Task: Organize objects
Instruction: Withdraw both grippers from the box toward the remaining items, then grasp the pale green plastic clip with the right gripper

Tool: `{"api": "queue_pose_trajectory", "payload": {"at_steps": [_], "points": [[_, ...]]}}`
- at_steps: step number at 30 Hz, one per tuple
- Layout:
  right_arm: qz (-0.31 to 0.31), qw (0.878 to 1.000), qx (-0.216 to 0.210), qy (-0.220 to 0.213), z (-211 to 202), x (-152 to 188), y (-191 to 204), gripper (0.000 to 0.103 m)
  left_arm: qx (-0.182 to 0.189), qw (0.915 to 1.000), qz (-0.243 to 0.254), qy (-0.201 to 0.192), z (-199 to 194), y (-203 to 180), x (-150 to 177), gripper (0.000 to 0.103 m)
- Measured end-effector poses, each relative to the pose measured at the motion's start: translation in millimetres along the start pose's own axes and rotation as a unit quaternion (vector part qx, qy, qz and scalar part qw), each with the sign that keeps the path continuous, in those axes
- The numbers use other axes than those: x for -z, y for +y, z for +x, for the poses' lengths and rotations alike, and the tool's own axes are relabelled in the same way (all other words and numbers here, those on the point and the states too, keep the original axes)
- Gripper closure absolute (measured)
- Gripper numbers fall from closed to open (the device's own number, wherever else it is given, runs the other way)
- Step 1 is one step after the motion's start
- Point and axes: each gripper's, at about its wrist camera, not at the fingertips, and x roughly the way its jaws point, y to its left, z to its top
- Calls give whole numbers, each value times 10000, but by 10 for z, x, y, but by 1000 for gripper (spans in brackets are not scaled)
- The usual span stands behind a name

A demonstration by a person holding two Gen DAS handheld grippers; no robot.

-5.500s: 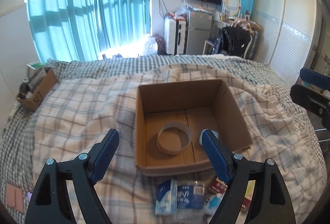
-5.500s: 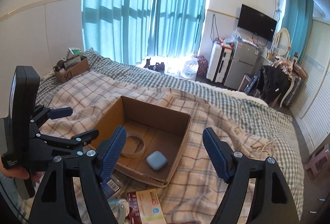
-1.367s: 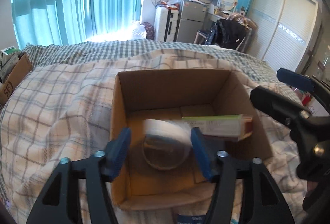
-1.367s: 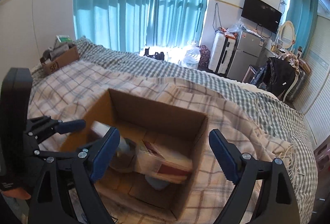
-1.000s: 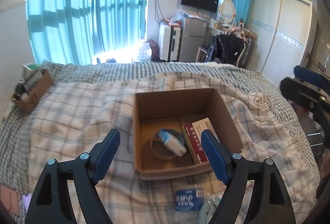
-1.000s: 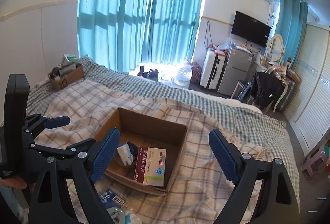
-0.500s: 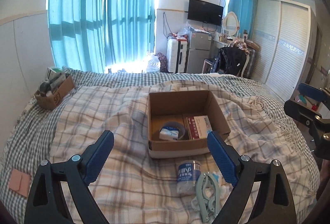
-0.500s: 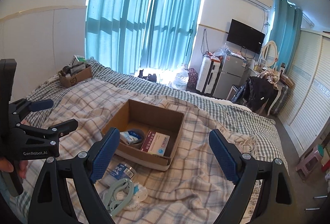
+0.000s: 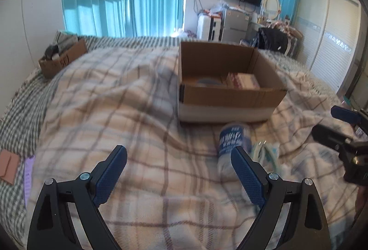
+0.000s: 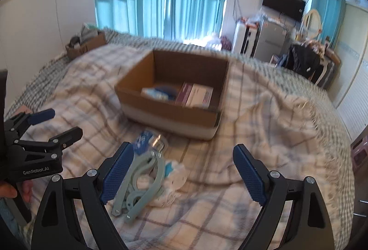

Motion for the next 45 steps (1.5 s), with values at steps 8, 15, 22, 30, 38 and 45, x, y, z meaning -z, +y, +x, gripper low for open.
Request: {"api": "queue_pose_trajectory", "payload": {"at_steps": [8, 15, 22, 30, 38, 45], "points": [[-71, 9944, -424, 968, 620, 327, 365, 15, -175, 9991, -145, 365, 214, 107, 147, 9], [-164, 9896, -197, 1417, 914, 392, 496, 19, -66, 9985, -374, 387, 225, 199, 168, 9], [-236, 9921, -336, 1182, 727, 377, 486, 36, -120, 9985, -353, 393, 180, 167, 155, 9], [64, 9980, -257, 575, 227, 205, 15, 36, 73, 9985, -127, 527, 180, -196, 121, 9], [504, 9966, -144, 640, 170, 324, -556, 36, 673, 9927, 369, 931, 397, -917, 187, 9], [989, 9924, -406, 602, 149, 417, -920, 36, 1056, 9857, 756, 1071, 515, -1341, 214, 9]]}}
